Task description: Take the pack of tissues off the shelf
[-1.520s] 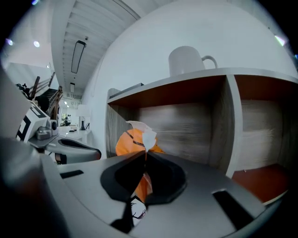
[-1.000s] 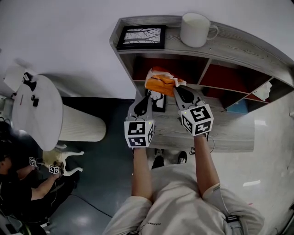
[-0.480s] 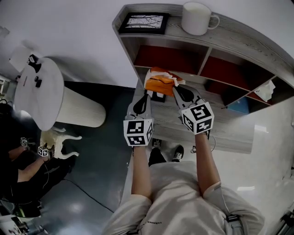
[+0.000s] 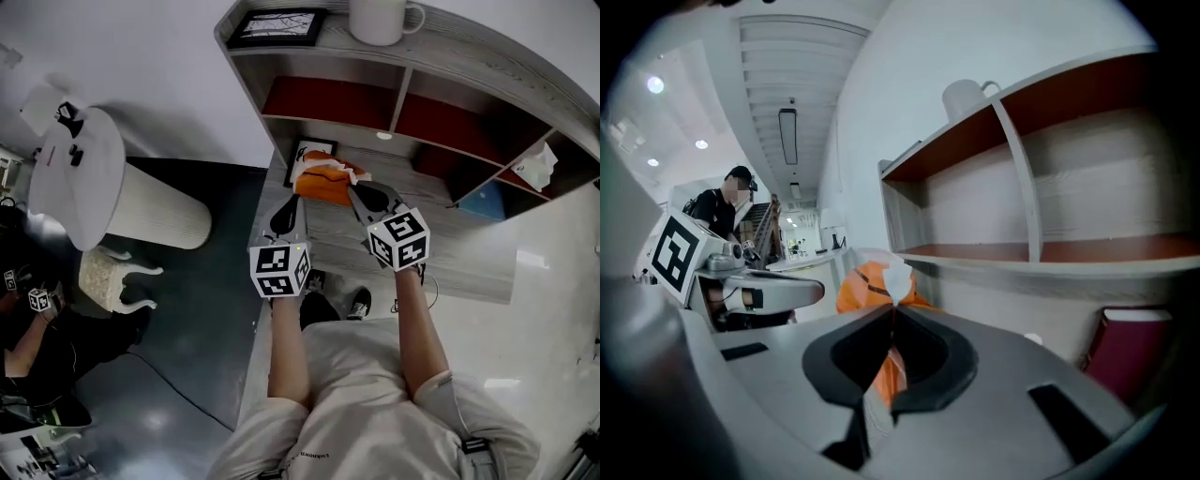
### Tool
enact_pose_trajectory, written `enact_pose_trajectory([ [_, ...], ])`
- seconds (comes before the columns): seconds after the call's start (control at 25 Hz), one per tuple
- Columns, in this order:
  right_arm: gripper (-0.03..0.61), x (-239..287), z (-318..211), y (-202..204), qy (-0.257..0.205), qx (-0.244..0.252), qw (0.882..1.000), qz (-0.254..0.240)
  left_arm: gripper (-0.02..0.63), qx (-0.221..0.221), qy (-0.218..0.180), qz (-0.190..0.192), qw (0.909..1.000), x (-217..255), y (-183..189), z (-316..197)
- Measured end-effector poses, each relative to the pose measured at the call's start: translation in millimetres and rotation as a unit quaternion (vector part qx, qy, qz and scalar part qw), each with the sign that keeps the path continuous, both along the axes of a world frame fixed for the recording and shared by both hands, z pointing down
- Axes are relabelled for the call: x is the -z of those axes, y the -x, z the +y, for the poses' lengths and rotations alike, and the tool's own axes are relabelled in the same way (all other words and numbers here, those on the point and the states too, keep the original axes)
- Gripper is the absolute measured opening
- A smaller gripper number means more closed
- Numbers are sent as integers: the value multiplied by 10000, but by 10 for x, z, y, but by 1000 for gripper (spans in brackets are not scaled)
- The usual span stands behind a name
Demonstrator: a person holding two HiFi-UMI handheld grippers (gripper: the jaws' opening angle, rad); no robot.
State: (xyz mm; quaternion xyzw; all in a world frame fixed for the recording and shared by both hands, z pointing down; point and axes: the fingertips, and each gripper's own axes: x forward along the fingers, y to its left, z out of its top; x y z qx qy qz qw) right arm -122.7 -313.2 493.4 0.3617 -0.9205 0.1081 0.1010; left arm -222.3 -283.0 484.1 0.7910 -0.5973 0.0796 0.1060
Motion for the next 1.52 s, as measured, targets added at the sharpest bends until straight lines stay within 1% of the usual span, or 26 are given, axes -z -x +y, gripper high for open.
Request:
enact_pose_trajectory([
  [0.16, 20, -217, 96, -83, 196, 5, 9998, 17, 9, -16, 29, -104, 9999, -83, -73, 56],
  [0.32, 20, -402, 171, -150, 362, 59, 9992, 128, 10, 20, 198, -202, 9996, -284, -114, 105],
  [0.4, 20, -486, 197, -197, 444, 51, 9989, 130, 9, 24, 294, -177, 9994, -405, -153, 134],
  [0.56, 20, -649, 225, -297, 556, -35, 9983, 184, 10, -27, 455, -3, 9990, -602, -241, 189],
  [0.68, 20, -751, 248, -335, 624, -91, 9978, 206, 9, -7, 562, -26, 9984, -703, -242, 226],
  [0.84, 20, -833, 251, -390, 677, -188, 9973, 195, 9, 9, 612, -165, 9980, -745, -247, 232],
  [1.0, 20, -914, 302, -412, 685, -201, 9971, 259, 9, 143, 610, -105, 9980, -788, -225, 274],
  [1.16, 20, -925, 314, -431, 701, -243, 9970, 232, 9, 92, 675, -216, 9974, -823, -243, 281],
  [1.4, 21, -955, 335, -477, 673, -217, 9972, 256, 9, 31, 815, -179, 9965, -915, -321, 285],
  [1.52, 21, -983, 308, -560, 686, -258, 9970, 259, 9, -9, 784, -219, 9967, -897, -347, 266],
])
